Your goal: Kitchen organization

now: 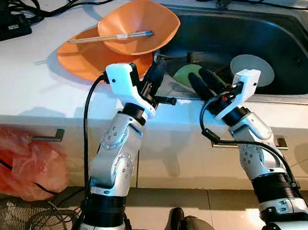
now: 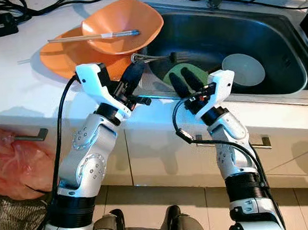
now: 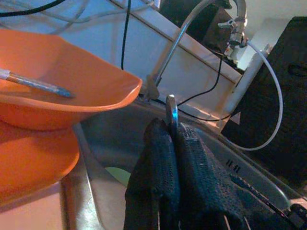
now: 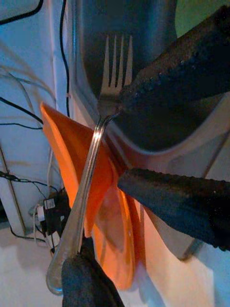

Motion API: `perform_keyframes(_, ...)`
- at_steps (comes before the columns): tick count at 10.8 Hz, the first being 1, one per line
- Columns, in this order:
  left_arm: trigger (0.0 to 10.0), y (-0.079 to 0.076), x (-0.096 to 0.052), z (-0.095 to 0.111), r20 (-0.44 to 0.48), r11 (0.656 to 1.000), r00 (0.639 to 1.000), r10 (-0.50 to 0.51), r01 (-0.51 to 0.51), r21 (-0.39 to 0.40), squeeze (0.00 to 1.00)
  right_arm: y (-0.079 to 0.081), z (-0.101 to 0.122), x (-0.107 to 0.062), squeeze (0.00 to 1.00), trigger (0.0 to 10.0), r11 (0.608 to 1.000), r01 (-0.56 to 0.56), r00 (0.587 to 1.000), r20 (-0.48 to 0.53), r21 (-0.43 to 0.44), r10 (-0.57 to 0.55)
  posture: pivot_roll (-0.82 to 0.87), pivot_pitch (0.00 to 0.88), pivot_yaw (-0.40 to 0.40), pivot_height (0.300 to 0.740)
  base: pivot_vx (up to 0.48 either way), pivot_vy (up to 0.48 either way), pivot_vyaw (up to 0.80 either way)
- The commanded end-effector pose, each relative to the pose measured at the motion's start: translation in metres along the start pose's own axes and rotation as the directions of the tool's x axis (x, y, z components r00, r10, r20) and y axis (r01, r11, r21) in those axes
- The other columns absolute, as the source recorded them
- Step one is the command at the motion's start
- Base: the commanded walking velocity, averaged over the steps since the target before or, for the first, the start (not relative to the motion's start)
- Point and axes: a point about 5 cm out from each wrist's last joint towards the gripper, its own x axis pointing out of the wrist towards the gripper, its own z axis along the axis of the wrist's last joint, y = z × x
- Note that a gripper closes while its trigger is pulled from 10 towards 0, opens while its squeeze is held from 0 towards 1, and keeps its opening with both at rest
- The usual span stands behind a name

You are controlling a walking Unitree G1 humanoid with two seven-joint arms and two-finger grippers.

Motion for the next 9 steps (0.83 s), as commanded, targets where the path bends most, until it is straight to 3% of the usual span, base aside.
perform_keyframes(1,10.0,-0.004,0.0,-0.004,-0.006,1.0,1.0,-0.021,0.021,-0.001,0.0,-0.008,-0.004,-0.005,0.0,10.0,0.999,0.04,0.999,-0.033,-0.015,-0.04,0.23,0.203,-0.087,0.74,0.0,0.0,0.0)
perform_keyframes(6,10.0,-0.004,-0.002,-0.01,-0.028,1.0,0.999,-0.023,0.023,-0.005,0.0,-0.004,0.043,0.013,0.0,10.0,0.987,-0.019,0.996,0.086,-0.157,0.032,0.21,0.189,-0.081,0.74,0.0,0.0,0.0)
perform_keyframes(9,10.0,-0.006,-0.001,-0.015,-0.042,0.999,0.999,-0.032,0.032,-0.005,0.0,0.002,0.043,0.014,0.0,10.0,0.969,-0.089,0.994,0.043,-0.232,0.101,0.21,0.194,-0.079,0.74,0.0,0.0,0.0)
